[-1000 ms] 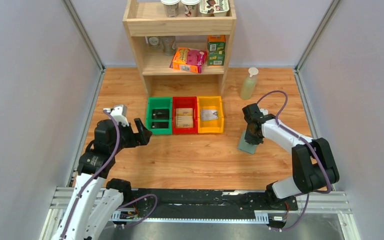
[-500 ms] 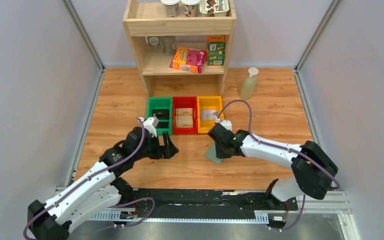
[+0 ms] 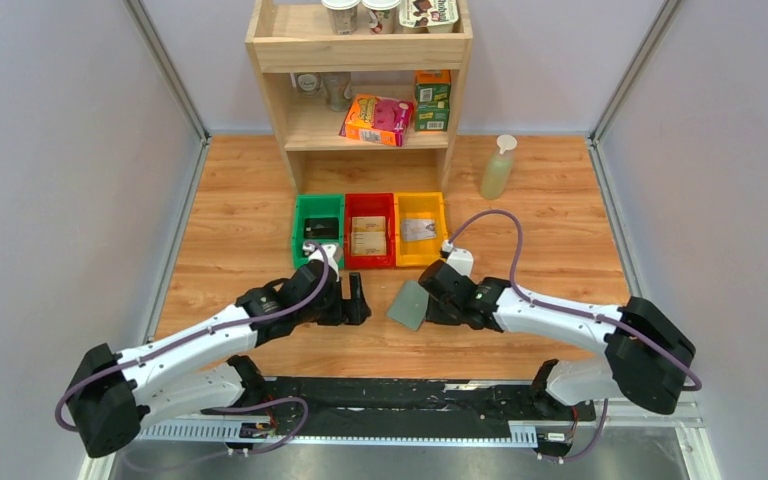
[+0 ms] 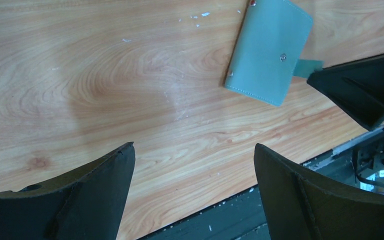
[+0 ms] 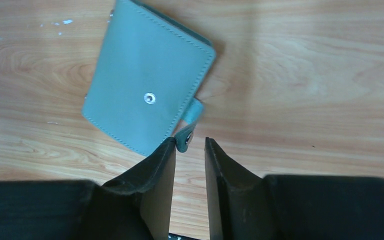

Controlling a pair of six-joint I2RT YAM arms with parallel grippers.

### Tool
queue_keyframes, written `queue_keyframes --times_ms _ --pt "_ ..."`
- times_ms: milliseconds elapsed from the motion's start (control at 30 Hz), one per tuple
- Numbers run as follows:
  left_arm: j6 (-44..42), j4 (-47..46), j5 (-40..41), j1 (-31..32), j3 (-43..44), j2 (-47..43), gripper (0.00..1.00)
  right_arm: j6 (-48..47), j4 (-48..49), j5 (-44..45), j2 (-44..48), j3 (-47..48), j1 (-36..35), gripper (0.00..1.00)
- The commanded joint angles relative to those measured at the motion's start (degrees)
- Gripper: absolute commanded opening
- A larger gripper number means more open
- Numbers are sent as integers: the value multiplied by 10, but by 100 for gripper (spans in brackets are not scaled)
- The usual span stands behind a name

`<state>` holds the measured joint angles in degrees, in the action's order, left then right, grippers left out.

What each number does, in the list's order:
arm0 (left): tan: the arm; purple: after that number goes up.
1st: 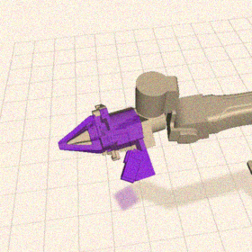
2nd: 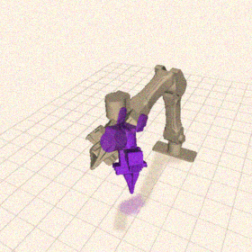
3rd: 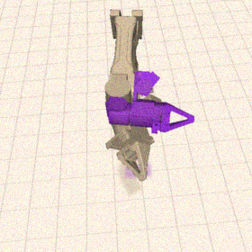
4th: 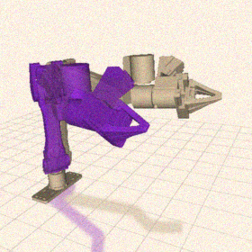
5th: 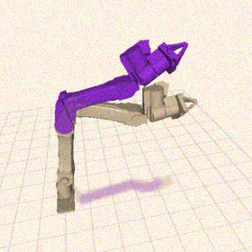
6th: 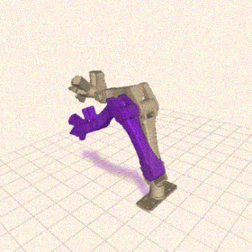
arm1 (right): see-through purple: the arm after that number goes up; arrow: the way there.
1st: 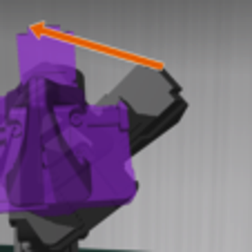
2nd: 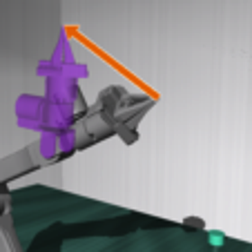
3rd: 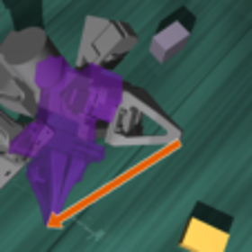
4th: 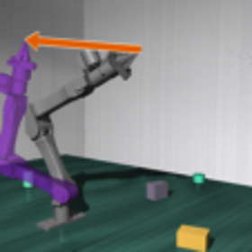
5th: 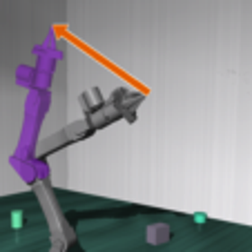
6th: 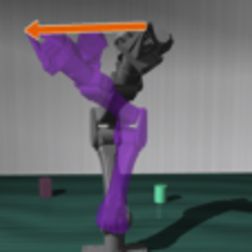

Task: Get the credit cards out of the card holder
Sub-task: Move the card holder to the center of the board, then open the card holder at the center of the board.

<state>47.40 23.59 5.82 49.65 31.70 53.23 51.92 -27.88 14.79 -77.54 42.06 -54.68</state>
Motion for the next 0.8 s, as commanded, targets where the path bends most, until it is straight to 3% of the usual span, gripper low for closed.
queue_keyframes --times_ms 0,200,400,767 --pt "-20 -28 21 8 49 44 95 65 29 52 43 -39 1 31" --pt "-54 -30 20 18 97 115 95 85 75 46 51 -82 5 33" --pt "-90 -9 17 27 150 175 96 108 140 42 63 -137 18 27" --pt "-162 43 29 69 232 271 96 123 260 6 141 -236 56 30"
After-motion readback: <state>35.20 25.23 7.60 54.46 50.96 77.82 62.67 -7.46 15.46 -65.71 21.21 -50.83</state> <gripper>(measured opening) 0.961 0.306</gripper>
